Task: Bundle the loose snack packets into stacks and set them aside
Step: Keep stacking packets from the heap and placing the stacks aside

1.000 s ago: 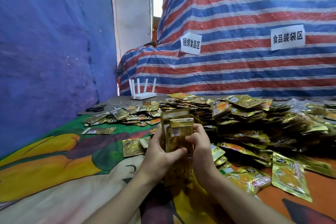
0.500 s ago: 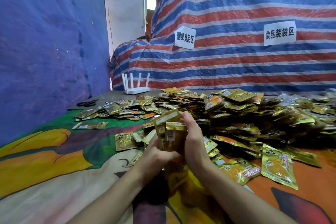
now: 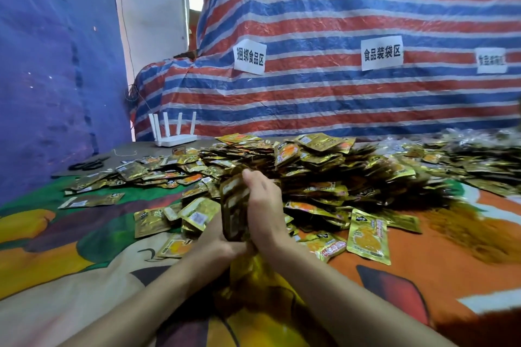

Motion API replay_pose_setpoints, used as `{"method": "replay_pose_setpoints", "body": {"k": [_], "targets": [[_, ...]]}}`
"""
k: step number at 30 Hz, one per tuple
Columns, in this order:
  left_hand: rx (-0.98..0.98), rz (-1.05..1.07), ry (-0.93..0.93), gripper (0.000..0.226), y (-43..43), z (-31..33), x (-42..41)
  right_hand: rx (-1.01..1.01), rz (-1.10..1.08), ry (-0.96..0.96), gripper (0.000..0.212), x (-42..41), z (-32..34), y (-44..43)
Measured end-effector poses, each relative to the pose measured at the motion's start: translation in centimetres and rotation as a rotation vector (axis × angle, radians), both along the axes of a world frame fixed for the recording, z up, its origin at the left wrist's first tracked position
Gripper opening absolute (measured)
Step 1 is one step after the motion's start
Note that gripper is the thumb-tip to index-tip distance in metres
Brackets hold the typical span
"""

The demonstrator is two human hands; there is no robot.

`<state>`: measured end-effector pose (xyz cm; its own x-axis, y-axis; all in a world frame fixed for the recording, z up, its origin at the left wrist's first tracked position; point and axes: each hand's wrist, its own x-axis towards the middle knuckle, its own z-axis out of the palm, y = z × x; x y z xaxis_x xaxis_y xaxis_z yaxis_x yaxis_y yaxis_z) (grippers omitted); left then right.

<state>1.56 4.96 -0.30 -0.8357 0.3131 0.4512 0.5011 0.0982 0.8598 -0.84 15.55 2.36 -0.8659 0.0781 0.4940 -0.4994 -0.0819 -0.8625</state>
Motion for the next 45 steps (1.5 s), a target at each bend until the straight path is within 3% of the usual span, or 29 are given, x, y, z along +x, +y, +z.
{"method": "replay_pose_setpoints", "body": {"k": [6,9,11,14,17,18,21,27,29,31,34,38,42,45], "targets": [[-0.082,0.1,0.081,0.037,2.5,1.3,-0.2,0.129,-0.042,-0.057,0.049,0.8,0.0,5.0],[0.013,0.204,0.115,0.032,4.6,1.6,0.0,0.25,-0.204,-0.063,0.026,1.4,0.5,9.0],[0.077,0.234,0.104,0.036,5.6,1.2,0.2,0.53,-0.35,-0.111,0.011,1.7,0.6,12.4],[0.122,0.235,0.058,0.039,6.2,0.1,0.5,1.055,-0.625,-0.274,0.016,2.4,0.8,18.6],[0.168,0.246,0.007,0.026,6.0,-0.2,0.6,1.32,-0.81,-0.502,0.013,3.9,1.1,24.7],[0.182,0.239,-0.015,0.02,5.9,-0.1,0.6,1.373,-0.834,-0.547,0.008,4.4,1.0,26.2],[0.17,0.244,-0.043,0.014,5.7,-0.1,0.6,1.492,-0.884,-0.568,0.018,5.0,-0.5,28.5],[0.201,0.234,-0.097,0.032,5.5,0.0,0.7,1.582,-0.886,-0.47,0.025,5.1,-1.4,28.5],[0.203,0.233,-0.111,0.033,5.4,0.0,0.7,1.649,-0.872,-0.494,0.018,5.2,-1.2,27.7],[0.202,0.236,-0.123,0.03,5.4,0.1,0.9,1.63,-0.88,-0.503,0.007,5.1,-0.9,26.8],[0.255,0.218,-0.182,0.035,5.2,0.3,0.8,1.424,-0.901,-0.37,0.006,4.4,0.1,25.0],[0.323,0.127,-0.295,0.048,4.3,1.2,0.5,1.051,-0.569,-0.157,0.013,3.2,1.6,19.2],[0.316,0.013,-0.395,0.053,1.8,2.9,-0.6,0.817,-0.27,0.003,0.017,1.2,2.6,11.4],[0.383,-0.013,-0.49,0.041,-1.4,3.4,-1.7,0.688,-0.156,0.09,0.019,-0.6,2.9,5.7]]}}
